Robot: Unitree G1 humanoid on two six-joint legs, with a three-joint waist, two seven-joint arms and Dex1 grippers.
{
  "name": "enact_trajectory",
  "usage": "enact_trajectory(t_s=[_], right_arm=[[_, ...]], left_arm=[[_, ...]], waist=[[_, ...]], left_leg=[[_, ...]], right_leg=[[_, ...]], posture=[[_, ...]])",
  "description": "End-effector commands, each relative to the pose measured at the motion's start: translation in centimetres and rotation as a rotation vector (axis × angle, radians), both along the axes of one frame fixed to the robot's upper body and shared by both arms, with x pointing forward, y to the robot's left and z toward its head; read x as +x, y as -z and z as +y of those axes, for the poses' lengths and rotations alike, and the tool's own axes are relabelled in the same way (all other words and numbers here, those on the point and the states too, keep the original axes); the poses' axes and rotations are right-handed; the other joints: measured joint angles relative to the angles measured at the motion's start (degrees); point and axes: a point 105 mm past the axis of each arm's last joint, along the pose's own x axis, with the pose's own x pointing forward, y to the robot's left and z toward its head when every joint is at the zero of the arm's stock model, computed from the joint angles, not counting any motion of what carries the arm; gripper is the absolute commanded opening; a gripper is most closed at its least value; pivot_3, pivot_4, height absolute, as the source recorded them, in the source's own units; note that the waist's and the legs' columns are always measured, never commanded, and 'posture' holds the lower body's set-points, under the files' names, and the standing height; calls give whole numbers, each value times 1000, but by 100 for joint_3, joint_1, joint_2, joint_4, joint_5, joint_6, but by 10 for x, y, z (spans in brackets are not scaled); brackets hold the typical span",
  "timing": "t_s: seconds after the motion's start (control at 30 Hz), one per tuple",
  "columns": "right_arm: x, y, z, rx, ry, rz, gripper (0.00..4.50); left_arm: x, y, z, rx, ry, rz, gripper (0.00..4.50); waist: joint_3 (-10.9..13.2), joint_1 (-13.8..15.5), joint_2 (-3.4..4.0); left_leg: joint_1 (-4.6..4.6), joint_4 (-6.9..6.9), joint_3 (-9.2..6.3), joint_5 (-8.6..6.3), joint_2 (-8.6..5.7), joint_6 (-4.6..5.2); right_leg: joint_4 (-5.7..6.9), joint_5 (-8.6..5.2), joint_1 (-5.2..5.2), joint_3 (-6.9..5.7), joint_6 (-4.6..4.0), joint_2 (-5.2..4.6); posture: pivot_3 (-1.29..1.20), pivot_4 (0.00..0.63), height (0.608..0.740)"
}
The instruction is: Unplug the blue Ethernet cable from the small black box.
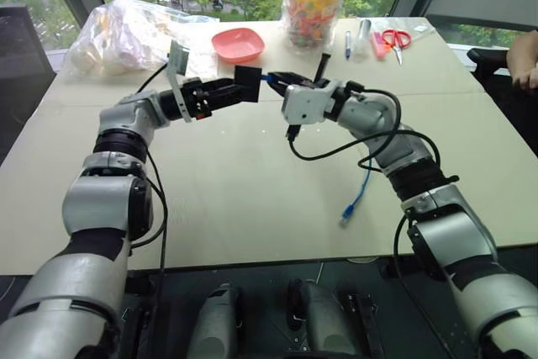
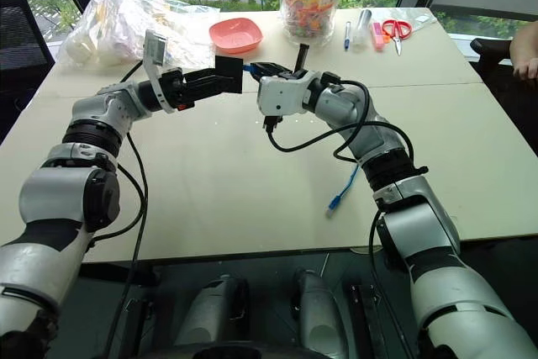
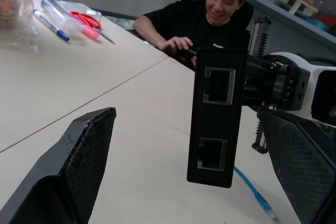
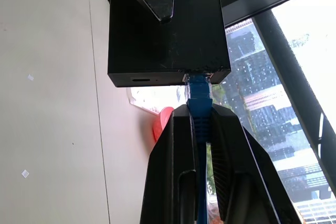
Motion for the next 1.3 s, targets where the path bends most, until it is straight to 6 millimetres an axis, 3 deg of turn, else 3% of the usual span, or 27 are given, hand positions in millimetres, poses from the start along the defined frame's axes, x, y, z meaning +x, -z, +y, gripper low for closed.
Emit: enact_trajectory(t_s=[0.03,0.3,0.4,0.53,0.57,0.63,0.67,0.77,0.87,1.03,1.3], right_arm=[[-7,-20,-1,25,-2,-79,0],[-14,-20,3,-8,-9,-105,0],[-15,-19,3,-20,-10,-97,0],[-17,-12,-10,68,10,30,1627],[-15,-4,-22,155,55,133,2070],[-21,0,-41,541,66,366,3234],[-25,-5,-48,730,55,440,3533],[-42,-29,-48,1177,-102,667,3533],[-61,-37,-32,1353,-286,884,3533],[-75,-37,-13,1399,-412,1075,3533],[-75,-28,2,1346,-409,1150,3533]], left_arm=[[1,-22,-1,-50,3,-61,3758],[-2,-19,-2,-40,34,-54,553],[1,-15,-1,-28,4,-48,487],[2,-15,4,-100,-25,-15,487],[2,-16,7,-150,-27,7,487],[2,-19,13,-306,-39,71,487],[1,-21,13,-361,-26,94,487],[-8,-29,6,-458,59,130,487],[-17,-36,2,-546,128,167,487],[-35,-34,-14,-556,217,208,487],[-48,-28,-31,-529,271,227,487]], waist=[[0,-1,0],[0,0,-1],[0,3,-1],[0,3,-1],[-1,7,-3],[-5,23,-10],[-5,34,-10],[0,18,-8],[-1,13,-8],[-2,17,-7],[-2,26,-7]], left_leg=[[0,0,0,0,0,0],[-1,1,-2,0,0,0],[-1,1,-3,0,0,0],[-1,1,-6,0,1,0],[-1,0,-8,0,1,0],[0,-1,-16,-1,4,1],[0,1,-24,-1,4,1],[-3,5,-33,0,8,1],[-1,13,-41,1,18,-1],[19,6,-41,1,23,-1],[15,6,-39,0,19,-1]], right_leg=[[0,0,0,0,0,0],[2,0,-1,0,0,0],[2,0,-1,0,0,0],[2,0,-1,0,0,0],[2,0,-1,0,0,0],[1,0,8,-3,-1,1],[2,2,10,-7,-5,1],[8,11,4,-5,-16,-6],[16,7,3,-3,-8,-6],[14,5,16,-2,-9,-2],[7,5,16,-1,-8,-4]], posture=[[0,150,740],[0,150,740],[0,150,740],[0,150,740],[0,150,740],[0,150,740],[0,150,740],[0,150,740],[0,150,740],[0,150,740],[0,150,740]])
